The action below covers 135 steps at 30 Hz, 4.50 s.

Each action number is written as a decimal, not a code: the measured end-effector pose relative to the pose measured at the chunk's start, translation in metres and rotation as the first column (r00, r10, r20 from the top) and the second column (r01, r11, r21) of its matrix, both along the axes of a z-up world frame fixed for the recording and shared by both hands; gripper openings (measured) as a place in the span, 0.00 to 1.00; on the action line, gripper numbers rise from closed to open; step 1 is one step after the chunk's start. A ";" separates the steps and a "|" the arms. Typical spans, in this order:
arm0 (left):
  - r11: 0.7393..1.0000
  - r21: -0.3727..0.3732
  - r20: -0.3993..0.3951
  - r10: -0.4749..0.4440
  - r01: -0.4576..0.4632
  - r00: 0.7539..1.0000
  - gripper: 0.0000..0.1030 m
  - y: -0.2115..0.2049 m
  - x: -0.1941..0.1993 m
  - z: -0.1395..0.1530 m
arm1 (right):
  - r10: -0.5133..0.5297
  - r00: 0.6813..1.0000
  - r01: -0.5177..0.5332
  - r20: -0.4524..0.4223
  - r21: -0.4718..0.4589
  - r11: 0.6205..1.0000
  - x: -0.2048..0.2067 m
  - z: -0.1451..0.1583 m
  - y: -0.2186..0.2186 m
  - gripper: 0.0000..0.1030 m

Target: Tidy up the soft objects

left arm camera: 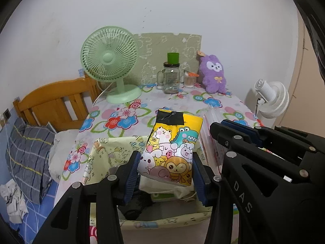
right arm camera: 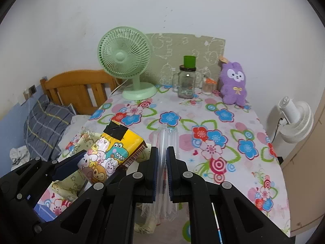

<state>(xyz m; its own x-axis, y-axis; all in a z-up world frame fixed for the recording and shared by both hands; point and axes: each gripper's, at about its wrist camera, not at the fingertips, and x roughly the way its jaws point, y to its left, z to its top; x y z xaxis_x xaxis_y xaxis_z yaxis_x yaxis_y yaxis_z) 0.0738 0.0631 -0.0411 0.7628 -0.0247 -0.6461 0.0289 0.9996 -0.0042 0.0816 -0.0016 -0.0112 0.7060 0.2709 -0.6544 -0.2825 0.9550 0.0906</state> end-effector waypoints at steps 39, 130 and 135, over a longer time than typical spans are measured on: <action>0.990 -0.039 -0.150 0.128 -0.136 0.980 0.71 0.068 0.015 -0.054 | 0.205 0.967 -0.207 -0.150 0.008 0.978 0.019 -0.046 0.079 0.10; 1.000 0.016 0.223 -0.008 0.005 0.975 1.00 -0.083 -0.064 0.066 | -0.274 0.940 0.248 0.203 0.144 0.958 -0.088 0.053 -0.171 0.95; 1.000 0.011 0.237 -0.003 0.001 0.971 1.00 -0.079 -0.067 0.067 | -0.286 0.933 0.257 0.220 0.150 0.955 -0.095 0.056 -0.172 0.97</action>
<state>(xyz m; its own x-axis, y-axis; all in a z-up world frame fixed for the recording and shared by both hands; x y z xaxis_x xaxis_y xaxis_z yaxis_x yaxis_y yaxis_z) 0.0063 -0.0160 0.0261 0.8944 -0.0206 -0.4469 0.0299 0.9995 0.0137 -0.0132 -0.1740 0.0444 0.8937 0.1110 -0.4347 -0.0405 0.9849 0.1683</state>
